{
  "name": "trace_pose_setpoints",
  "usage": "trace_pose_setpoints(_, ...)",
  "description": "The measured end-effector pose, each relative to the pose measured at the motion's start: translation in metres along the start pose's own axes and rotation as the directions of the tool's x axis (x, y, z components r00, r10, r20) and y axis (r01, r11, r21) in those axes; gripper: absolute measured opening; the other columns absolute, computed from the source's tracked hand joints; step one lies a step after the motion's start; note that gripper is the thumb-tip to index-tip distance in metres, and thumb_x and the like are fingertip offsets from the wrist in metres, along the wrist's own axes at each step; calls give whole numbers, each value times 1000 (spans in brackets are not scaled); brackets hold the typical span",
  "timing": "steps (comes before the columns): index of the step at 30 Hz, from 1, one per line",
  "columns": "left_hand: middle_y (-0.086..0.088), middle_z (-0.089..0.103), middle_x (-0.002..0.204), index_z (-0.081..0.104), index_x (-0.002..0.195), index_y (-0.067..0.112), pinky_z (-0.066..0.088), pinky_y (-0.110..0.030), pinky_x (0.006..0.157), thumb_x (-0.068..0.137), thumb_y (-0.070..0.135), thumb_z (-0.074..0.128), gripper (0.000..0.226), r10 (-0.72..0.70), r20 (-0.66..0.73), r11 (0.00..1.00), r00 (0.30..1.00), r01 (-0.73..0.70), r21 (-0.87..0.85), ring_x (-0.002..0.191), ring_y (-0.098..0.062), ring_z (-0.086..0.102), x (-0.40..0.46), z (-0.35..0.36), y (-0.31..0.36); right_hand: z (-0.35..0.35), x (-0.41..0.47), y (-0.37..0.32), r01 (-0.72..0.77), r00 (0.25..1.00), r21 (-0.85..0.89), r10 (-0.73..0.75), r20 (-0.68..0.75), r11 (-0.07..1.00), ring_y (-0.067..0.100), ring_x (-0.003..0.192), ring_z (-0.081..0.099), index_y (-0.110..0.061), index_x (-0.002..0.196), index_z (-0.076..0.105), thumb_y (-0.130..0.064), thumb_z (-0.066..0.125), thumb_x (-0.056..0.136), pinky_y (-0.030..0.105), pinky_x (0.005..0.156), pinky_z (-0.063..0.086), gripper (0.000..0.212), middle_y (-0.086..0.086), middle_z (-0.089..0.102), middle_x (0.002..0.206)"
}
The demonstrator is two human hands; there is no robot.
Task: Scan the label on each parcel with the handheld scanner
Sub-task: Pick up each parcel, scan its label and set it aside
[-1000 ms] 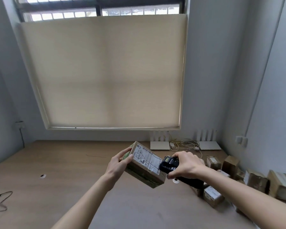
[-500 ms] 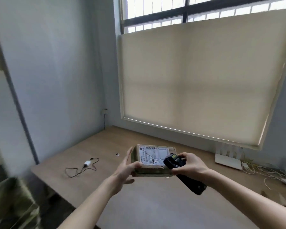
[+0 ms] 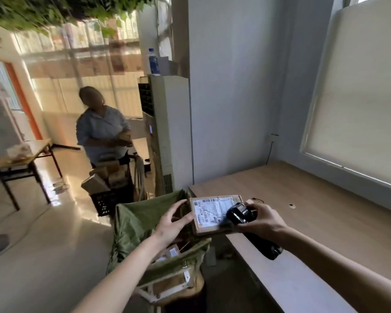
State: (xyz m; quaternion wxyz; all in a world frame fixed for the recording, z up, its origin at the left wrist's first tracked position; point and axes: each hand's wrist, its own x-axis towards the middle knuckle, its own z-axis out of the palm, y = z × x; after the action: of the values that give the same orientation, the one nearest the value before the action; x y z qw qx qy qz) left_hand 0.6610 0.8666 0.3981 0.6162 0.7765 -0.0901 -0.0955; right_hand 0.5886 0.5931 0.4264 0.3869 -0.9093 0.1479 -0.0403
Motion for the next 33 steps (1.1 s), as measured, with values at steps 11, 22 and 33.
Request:
trace_pose_setpoints(11,-11,65,127,59,120,43,60,-50,85,83,41,78,41,-248,-281,963,927,205,-176,109,-30,67,31,-135,-93,157,96,-86,122,956,-55,-102,274,991,5,88,72,-31,123,69,-67,85,37,20,75,58,94,-11,75,103)
trace_pose_setpoints(22,-2,62,122,52,134,37,59,-46,84,86,40,73,52,-448,-395,894,802,390,-221,102,-20,62,193,-138,-188,247,258,-68,8,964,-118,24,267,993,17,104,65,-28,137,61,-61,92,60,35,90,56,89,-9,60,106)
trace_pose_setpoints(33,-8,44,151,36,153,27,45,-46,105,89,40,69,74,-692,-381,703,613,693,-161,129,-33,48,294,-99,-299,303,370,-6,-112,901,-196,182,393,974,21,104,68,-25,139,60,-56,92,64,42,90,61,87,0,68,115)
